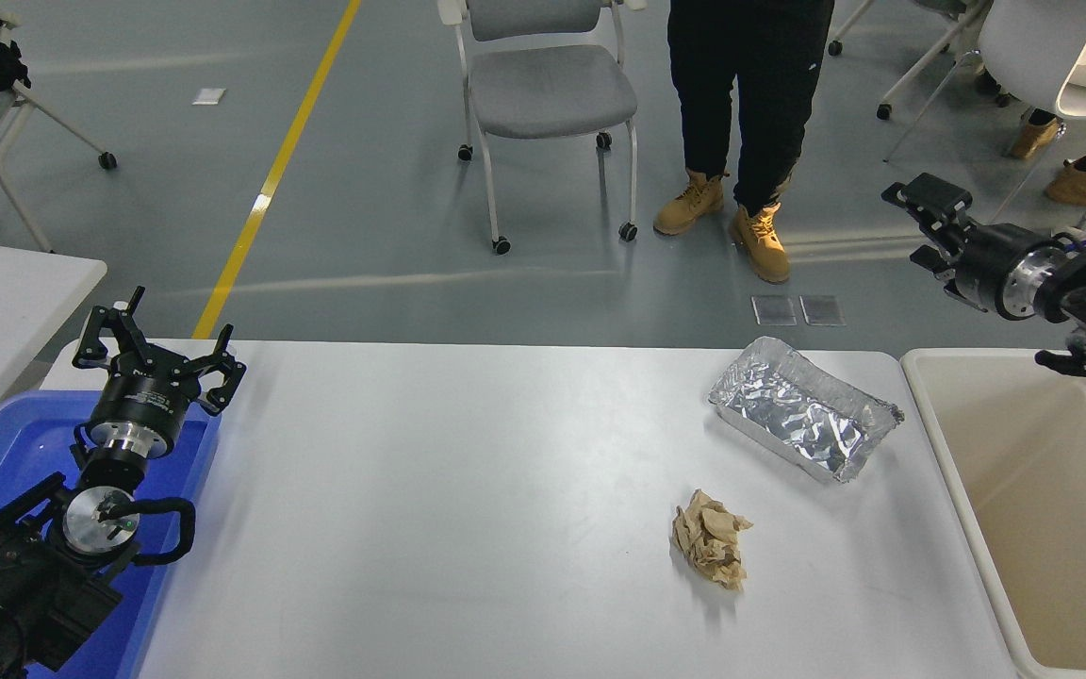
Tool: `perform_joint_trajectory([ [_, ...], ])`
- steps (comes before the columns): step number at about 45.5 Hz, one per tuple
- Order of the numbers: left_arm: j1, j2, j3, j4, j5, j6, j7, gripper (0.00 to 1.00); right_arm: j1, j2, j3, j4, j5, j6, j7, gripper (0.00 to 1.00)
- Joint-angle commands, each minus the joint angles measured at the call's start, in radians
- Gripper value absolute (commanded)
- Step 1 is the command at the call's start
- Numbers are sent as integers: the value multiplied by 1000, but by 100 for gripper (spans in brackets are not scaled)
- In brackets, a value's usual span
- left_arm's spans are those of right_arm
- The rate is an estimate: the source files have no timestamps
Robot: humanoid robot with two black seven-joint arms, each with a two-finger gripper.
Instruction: Clean the table surface
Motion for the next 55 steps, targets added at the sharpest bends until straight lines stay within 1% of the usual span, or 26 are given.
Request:
perform_joint_trajectory([
  [1, 0, 0, 0, -1, 0, 0, 0, 100, 21, -7, -102, 27, -175, 93, 0, 98],
  [4, 0, 0, 0, -1, 0, 0, 0, 100, 26, -24, -102, 50, -202, 132, 0, 98],
  [9, 0, 0, 0, -1, 0, 0, 0, 100, 27, -74, -97, 96, -229, 157, 1, 98],
  [28, 0, 0, 0, 1, 0, 0, 0, 100, -5, -199, -79, 257, -206, 146, 0, 98],
  [37, 0, 0, 0, -1, 0, 0, 0, 100, -88, -220, -73, 260, -140, 145, -3, 98],
  [44, 0, 0, 0, 1, 0, 0, 0, 100, -134, -219, -70, 260, -129, 146, -10, 98],
  [55, 0, 0, 0, -1, 0, 0, 0, 100, -172, -197, -70, 252, -129, 128, -62, 98],
])
